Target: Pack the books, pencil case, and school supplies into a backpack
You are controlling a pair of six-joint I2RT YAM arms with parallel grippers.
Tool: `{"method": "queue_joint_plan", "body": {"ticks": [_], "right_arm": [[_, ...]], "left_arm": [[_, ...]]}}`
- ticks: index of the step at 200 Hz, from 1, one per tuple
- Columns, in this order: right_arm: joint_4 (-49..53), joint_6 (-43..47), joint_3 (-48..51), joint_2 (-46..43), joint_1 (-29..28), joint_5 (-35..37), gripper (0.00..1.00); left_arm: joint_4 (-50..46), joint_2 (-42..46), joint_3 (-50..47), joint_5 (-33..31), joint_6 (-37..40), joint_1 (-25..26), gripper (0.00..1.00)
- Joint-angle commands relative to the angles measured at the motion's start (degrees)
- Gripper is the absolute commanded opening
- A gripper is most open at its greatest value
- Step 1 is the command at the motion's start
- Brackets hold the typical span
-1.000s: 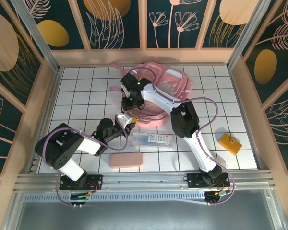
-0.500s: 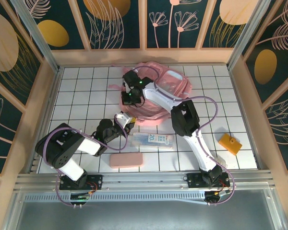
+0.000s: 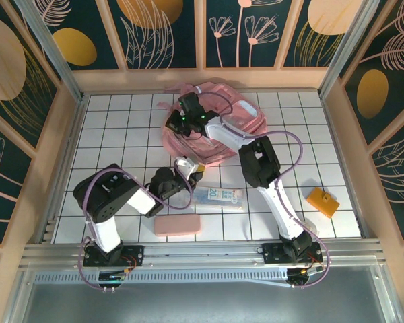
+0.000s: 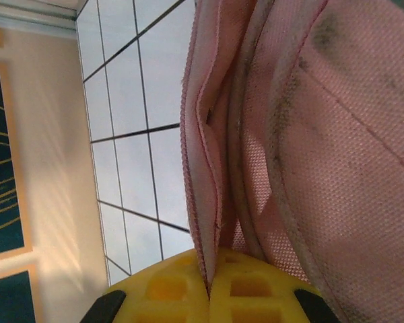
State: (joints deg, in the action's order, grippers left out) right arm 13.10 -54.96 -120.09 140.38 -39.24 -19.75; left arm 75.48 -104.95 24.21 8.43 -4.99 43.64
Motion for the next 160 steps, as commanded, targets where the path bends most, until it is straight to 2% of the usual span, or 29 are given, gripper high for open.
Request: {"method": "queue_joint_plan", "body": {"ticks": [1,4,28,54,69,89,109,136,160], "right_arm": [[-11.4,-2.9,-1.5,0.9,0.7,1.4,0.0],[-11.2,-2.5,-1.3,0.6,0.7,1.4,0.0],[-9.2,1.6,-0.1,-1.9,2.1,-2.6,0.21],[-4.4,14.7,2.2,-6.0,4.5,-12.7,0.38],[0.7,26.8,6.0,-9.8,5.3,-15.8,0.41],[9.4,40.7,11.5,-15.4,5.4,-11.1,0.43],[11.4,46.6,21.6,-22.8,5.8,-6.3,0.46],[8.7,55.6,35.5,-31.6,6.2,-6.4,0.49],[9.4,58.7,36.5,-31.4,5.5,-8.3,0.49]], "left_arm": [[11.3,-1.7,-1.1,4.4,-5.0,2.8,0.0],[11.7,-1.5,-1.5,4.0,-5.0,2.8,0.0],[8.9,1.5,-2.7,2.1,-1.9,2.8,0.0],[5.5,5.9,-4.1,-0.4,0.5,2.3,0.0],[4.0,6.4,-4.3,1.9,0.0,0.7,0.0],[3.5,8.2,-4.7,5.0,-1.8,-1.3,0.0],[2.9,8.4,-4.6,7.3,-2.0,-1.8,0.0],[1.8,9.1,-4.6,9.7,-2.1,-1.7,0.0],[-1.3,11.8,-6.5,9.9,-0.8,-1.7,0.0]]}}
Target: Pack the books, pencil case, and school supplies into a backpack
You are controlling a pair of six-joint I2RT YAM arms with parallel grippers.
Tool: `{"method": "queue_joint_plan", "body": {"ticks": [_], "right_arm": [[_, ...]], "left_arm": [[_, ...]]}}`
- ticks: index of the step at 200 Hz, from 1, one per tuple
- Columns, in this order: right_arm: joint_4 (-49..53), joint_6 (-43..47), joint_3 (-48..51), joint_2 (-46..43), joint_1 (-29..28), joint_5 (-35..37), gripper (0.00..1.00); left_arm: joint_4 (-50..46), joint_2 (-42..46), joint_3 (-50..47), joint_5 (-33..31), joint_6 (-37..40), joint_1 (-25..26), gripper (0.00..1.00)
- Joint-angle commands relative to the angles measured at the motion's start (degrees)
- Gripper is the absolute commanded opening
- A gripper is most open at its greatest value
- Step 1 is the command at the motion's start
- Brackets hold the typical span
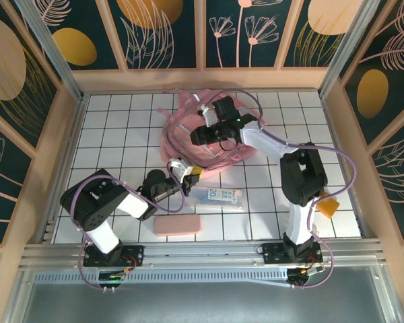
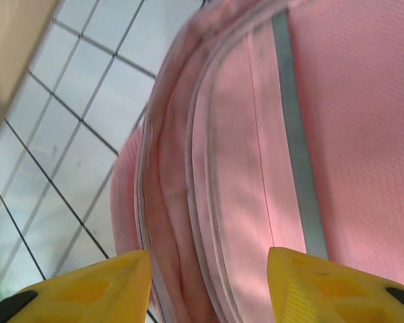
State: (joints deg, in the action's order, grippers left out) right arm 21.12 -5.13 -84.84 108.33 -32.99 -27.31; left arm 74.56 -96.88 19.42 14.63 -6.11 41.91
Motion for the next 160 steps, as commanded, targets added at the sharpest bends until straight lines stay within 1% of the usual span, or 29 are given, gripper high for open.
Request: {"method": "queue_joint_plan", "body": {"ticks": [1,11,20,44,62,82,98,112,123,124,125,141,151,160], "right_arm": [[1.6,9.0,0.9,0.8,-1.0,-0.9,0.49],[4.9,10.1,-3.0,3.8,-2.4,-1.9,0.49],[8.6,11.1,-7.3,7.3,-4.3,-1.1,0.49],[15.4,12.1,-18.3,16.1,-8.7,2.0,0.48],[16.8,11.4,-22.6,20.1,-10.0,0.8,0.47],[20.1,11.0,-27.2,24.1,-10.7,0.1,0.46],[23.7,11.1,-30.6,27.3,-11.9,2.3,0.43],[24.5,8.9,-31.7,29.0,-12.8,6.8,0.36],[23.3,6.0,-31.5,29.4,-13.2,9.9,0.23],[22.9,5.7,-31.5,29.3,-13.3,10.0,0.23],[22.9,5.5,-31.4,29.3,-13.3,10.1,0.2],[18.0,0.3,-29.5,27.9,-13.4,9.5,0.0],[13.3,-3.4,-28.0,26.7,-13.4,7.1,0.0],[9.8,-6.9,-27.5,26.2,-13.1,3.1,0.0]], "left_arm": [[-0.7,3.8,-1.7,3.7,0.5,0.0,0.0],[-3.0,4.9,-2.3,3.4,1.5,0.0,0.0],[-4.2,5.4,-2.7,3.0,1.9,0.0,0.0],[-2.4,4.8,-3.5,2.7,0.9,0.0,0.0],[-0.1,4.3,-4.1,1.5,0.2,-0.1,0.0],[-0.1,4.5,-4.3,0.9,0.3,0.0,0.0],[-0.5,4.8,-4.5,0.9,0.6,0.0,0.0],[-1.0,5.3,-4.6,0.8,0.9,0.0,0.0],[-1.1,5.7,-4.9,0.7,1.0,0.0,0.0],[-1.1,5.7,-4.9,0.7,1.0,0.1,0.0],[-1.1,5.8,-4.9,0.7,1.0,0.0,0.0],[-1.4,6.3,-5.3,0.8,1.2,0.0,0.0],[-1.8,6.6,-5.2,1.5,1.4,0.0,0.0],[-2.2,6.8,-5.0,2.3,1.6,0.0,0.0]]}}
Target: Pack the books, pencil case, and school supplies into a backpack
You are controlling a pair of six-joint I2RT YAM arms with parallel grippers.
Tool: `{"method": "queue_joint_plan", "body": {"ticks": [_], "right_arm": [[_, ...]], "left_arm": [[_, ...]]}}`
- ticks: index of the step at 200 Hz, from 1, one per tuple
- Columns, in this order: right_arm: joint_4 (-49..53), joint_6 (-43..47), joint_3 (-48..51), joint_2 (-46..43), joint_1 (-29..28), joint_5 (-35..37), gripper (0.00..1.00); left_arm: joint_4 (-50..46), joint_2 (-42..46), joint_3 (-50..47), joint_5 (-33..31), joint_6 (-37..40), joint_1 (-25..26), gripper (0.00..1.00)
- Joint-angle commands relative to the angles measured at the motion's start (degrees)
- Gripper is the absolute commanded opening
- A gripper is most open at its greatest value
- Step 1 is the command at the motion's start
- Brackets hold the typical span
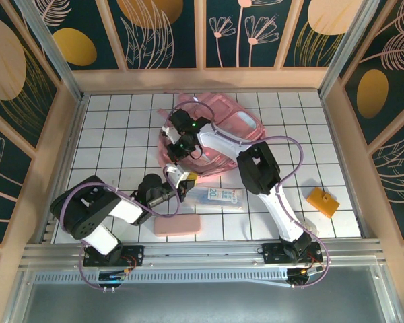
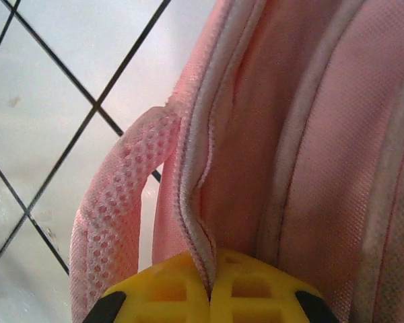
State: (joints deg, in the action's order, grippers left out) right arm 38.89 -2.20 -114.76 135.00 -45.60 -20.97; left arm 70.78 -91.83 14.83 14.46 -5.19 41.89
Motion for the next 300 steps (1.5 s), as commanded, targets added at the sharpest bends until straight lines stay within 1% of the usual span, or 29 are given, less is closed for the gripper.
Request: {"method": "queue_joint_plan", "body": {"ticks": [1,16,26,46,60,75,100,117,137,147,157,182,192,203,217,222,227,244,262,279,300], "right_arm": [[-8.4,-10.4,2.5,-0.5,-0.5,-3.7,0.0],[-14.9,-17.9,2.5,-0.4,0.1,-9.4,0.0],[-19.3,-22.9,2.4,-0.2,0.3,-11.4,0.0],[-25.2,-30.7,0.1,1.0,0.4,-11.2,0.0],[-28.5,-35.1,-1.6,2.2,0.6,-10.4,0.0],[-30.4,-36.9,-4.0,4.1,1.0,-9.5,0.0],[-30.7,-39.1,-9.1,8.3,1.9,-10.8,0.0],[-32.2,-41.2,-9.8,9.8,2.4,-12.6,0.0],[-32.1,-41.0,-9.6,9.8,2.7,-13.3,0.0],[-32.1,-40.8,-8.4,9.0,3.1,-13.1,0.0],[-32.1,-40.2,-6.8,7.7,3.6,-13.2,0.0],[-30.5,-37.0,-3.4,4.7,5.6,-15.1,0.0],[-29.1,-35.3,-2.4,3.6,6.4,-15.9,0.0],[-27.3,-32.0,-1.6,2.6,7.0,-17.1,0.0],[-24.1,-28.1,-1.4,1.7,7.7,-18.0,0.0],[-22.9,-26.8,-1.4,1.4,8.0,-18.4,0.0],[-21.9,-25.8,-1.4,1.2,8.2,-19.0,0.0],[-19.6,-23.7,-0.5,0.0,9.1,-20.7,0.0],[-17.8,-22.2,0.9,-1.6,10.0,-22.6,0.0],[-14.2,-19.7,1.0,-2.7,10.7,-24.7,0.0],[-9.3,-15.6,0.9,-2.9,11.5,-25.3,0.0]], "left_arm": [[1.5,1.7,-0.4,2.6,0.7,0.0,0.0],[0.8,1.6,0.1,3.3,0.1,0.1,0.0],[0.6,1.3,0.4,3.5,-0.4,0.3,0.0],[0.4,0.5,1.1,3.6,-0.5,1.6,0.0],[-2.3,-0.1,3.1,4.2,1.2,3.5,0.0],[-4.3,-1.6,5.9,4.5,2.2,5.9,0.0],[-2.5,-5.9,9.9,6.0,0.6,8.7,0.0],[-0.7,-9.8,12.6,6.4,-0.5,9.8,0.0],[1.2,-11.4,14.1,6.8,-1.7,9.9,0.0],[1.5,-10.0,13.2,5.6,-1.7,9.8,0.0],[-0.2,-7.3,12.3,5.0,-0.7,9.8,0.0],[-13.5,2.7,11.5,3.3,1.7,8.7,0.0],[-18.9,7.0,11.0,3.5,2.4,7.4,0.08],[-27.4,13.2,10.9,4.5,6.3,5.7,0.12],[-37.4,20.7,11.9,4.7,13.8,3.5,0.37],[-41.3,22.9,12.3,5.6,17.1,2.4,0.44],[-45.3,24.8,12.9,6.8,21.3,1.5,0.49],[-60.4,27.7,17.3,7.9,36.1,-1.3,0.48],[-74.0,25.1,23.0,8.7,48.6,-6.1,0.44],[-78.5,22.2,26.6,9.3,56.3,-11.1,0.43],[-82.0,17.8,31.0,8.1,63.9,-14.2,0.47]]}}
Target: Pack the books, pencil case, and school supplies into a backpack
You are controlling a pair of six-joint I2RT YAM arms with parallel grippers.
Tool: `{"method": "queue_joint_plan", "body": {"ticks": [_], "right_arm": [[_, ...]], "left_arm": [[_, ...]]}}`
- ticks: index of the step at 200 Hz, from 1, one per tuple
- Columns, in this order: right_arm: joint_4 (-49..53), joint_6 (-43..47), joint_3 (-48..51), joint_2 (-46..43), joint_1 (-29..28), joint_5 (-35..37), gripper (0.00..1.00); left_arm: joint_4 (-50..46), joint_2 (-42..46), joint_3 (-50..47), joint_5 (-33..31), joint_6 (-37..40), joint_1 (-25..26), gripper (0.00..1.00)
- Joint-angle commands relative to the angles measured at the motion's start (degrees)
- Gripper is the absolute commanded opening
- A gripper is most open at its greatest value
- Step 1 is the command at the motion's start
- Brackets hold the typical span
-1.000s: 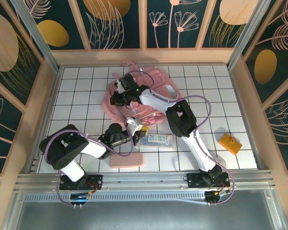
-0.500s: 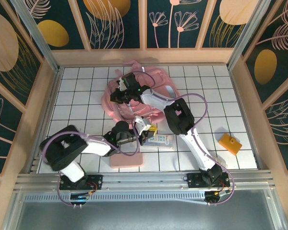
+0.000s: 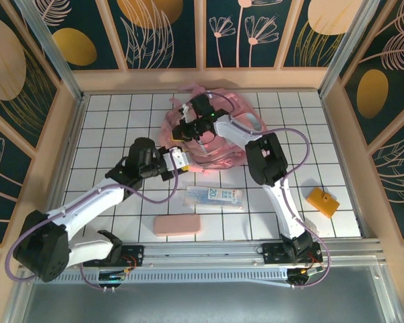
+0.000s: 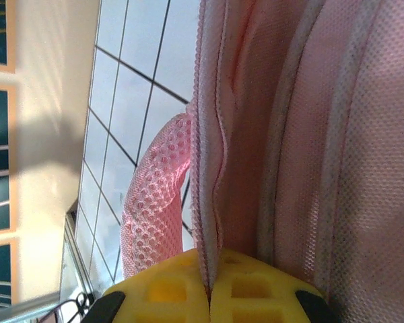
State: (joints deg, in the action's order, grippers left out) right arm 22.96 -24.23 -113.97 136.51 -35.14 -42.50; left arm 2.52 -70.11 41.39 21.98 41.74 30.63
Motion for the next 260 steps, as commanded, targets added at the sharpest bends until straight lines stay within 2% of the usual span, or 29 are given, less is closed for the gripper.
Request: {"method": "queue_joint_plan", "body": {"ticks": [1,11,15,20,36,62,85,111,151,207,231,260], "right_arm": [[6.9,6.6,0.1,-4.5,1.1,-3.8,0.0],[9.1,8.0,0.1,-4.5,1.3,-2.7,0.31],[9.8,8.7,0.2,-4.7,1.3,-2.2,0.38],[10.1,9.4,0.7,-5.1,1.3,-1.6,0.42],[7.9,8.7,4.3,-8.1,1.8,0.2,0.47],[0.3,4.6,14.8,-16.7,3.4,2.7,0.49],[-7.4,1.4,28.7,-27.4,7.6,8.2,0.49],[-9.2,1.5,41.8,-38.6,8.9,15.5,0.48],[-11.1,-1.9,56.4,-48.7,8.5,14.7,0.47],[-11.6,-2.5,63.9,-51.3,6.1,14.0,0.47],[-14.5,-2.2,66.1,-50.3,4.1,13.3,0.47],[-21.9,0.5,69.0,-49.0,0.5,15.3,0.48]], "left_arm": [[-13.9,-4.3,4.7,0.4,17.2,-2.9,0.47],[-15.3,-7.0,6.9,-0.3,19.5,-3.6,0.47],[-15.9,-8.0,7.7,-0.5,20.3,-3.8,0.47],[-16.7,-9.1,8.9,-0.5,21.1,-3.7,0.47],[-16.9,-11.4,10.9,0.2,22.3,-3.7,0.48],[-17.7,-14.0,12.2,4.0,28.0,-3.7,0.49],[-20.8,-17.9,16.6,2.9,30.6,-3.6,0.49],[-19.7,-20.9,19.6,2.2,32.4,-3.0,0.49],[-27.3,-30.8,27.4,-1.9,36.6,-0.7,0.47],[-30.4,-38.3,32.3,-4.3,35.8,1.8,0.45],[-26.3,-38.8,31.3,-5.7,33.0,1.8,0.39],[-23.3,-39.0,30.2,-5.9,31.2,1.9,0.21]]}}
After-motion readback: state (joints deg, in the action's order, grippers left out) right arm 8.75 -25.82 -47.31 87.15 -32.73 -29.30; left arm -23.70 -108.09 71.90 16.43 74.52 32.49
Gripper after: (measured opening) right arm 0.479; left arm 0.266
